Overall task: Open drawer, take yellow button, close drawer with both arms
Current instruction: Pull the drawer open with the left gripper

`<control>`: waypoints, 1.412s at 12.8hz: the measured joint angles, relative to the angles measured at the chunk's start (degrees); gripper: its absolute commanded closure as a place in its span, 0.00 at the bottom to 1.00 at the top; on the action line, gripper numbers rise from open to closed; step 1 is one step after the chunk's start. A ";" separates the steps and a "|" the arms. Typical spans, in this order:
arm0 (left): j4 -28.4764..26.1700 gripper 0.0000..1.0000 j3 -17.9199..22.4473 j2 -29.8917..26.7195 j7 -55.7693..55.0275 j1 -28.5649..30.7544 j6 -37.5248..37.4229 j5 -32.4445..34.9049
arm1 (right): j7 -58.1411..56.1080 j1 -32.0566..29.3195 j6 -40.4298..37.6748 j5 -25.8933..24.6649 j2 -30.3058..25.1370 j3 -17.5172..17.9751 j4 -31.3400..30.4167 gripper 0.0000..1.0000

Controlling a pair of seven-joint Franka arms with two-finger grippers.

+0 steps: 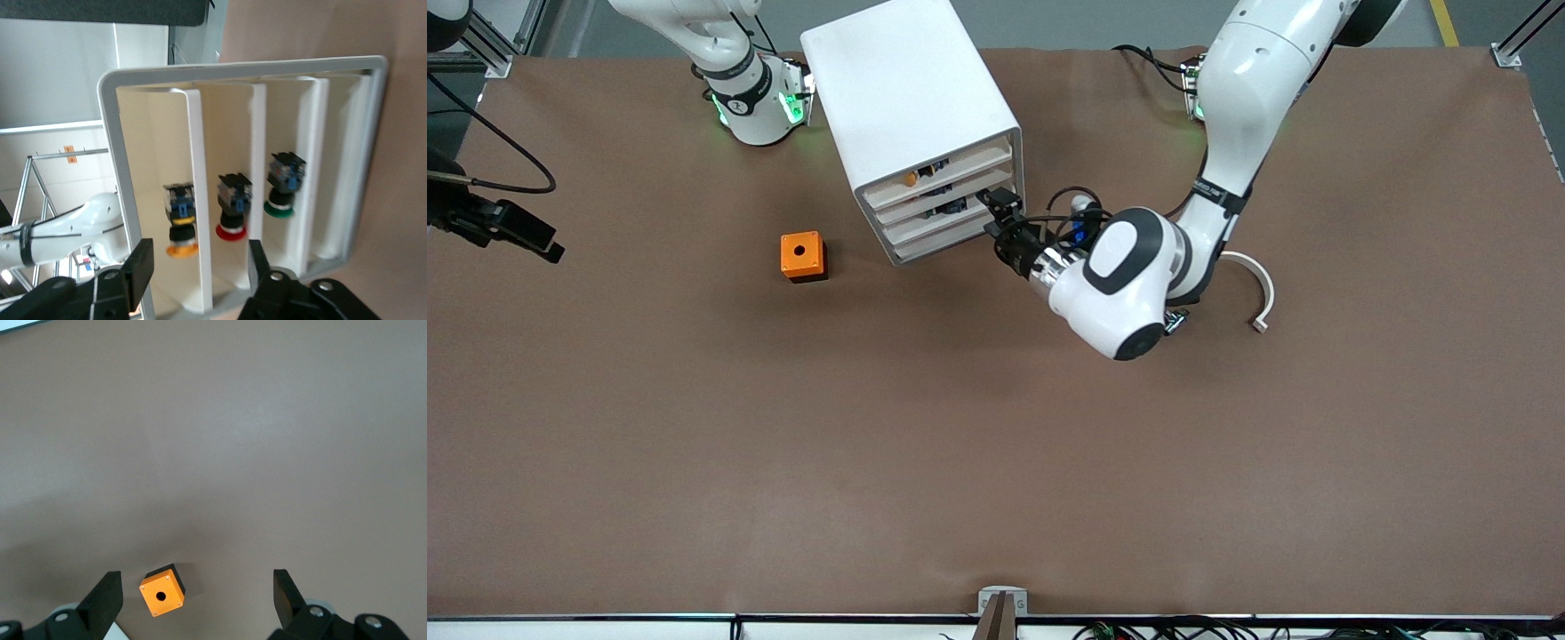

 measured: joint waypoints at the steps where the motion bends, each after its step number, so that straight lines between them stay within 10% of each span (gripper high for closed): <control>1: 0.00 0.43 0.01 0.75 -0.41 -1.11 0.20 -0.20 | 2.43 0.02 -0.47 0.52 0.00 0.17 -0.03 0.00; 11: 0.76 0.62 -0.03 3.76 -2.25 -5.21 0.70 -2.98 | 10.25 0.16 -2.80 3.36 0.00 0.57 -0.19 0.00; 14: 0.75 0.97 -0.02 3.77 -2.94 -6.55 0.73 -2.98 | 10.30 0.18 -2.81 3.37 0.00 0.57 -0.20 0.00; 18: 0.66 1.00 0.35 3.98 -2.93 -6.47 0.84 -3.00 | 12.94 0.22 -3.00 4.46 0.01 0.62 -0.22 0.00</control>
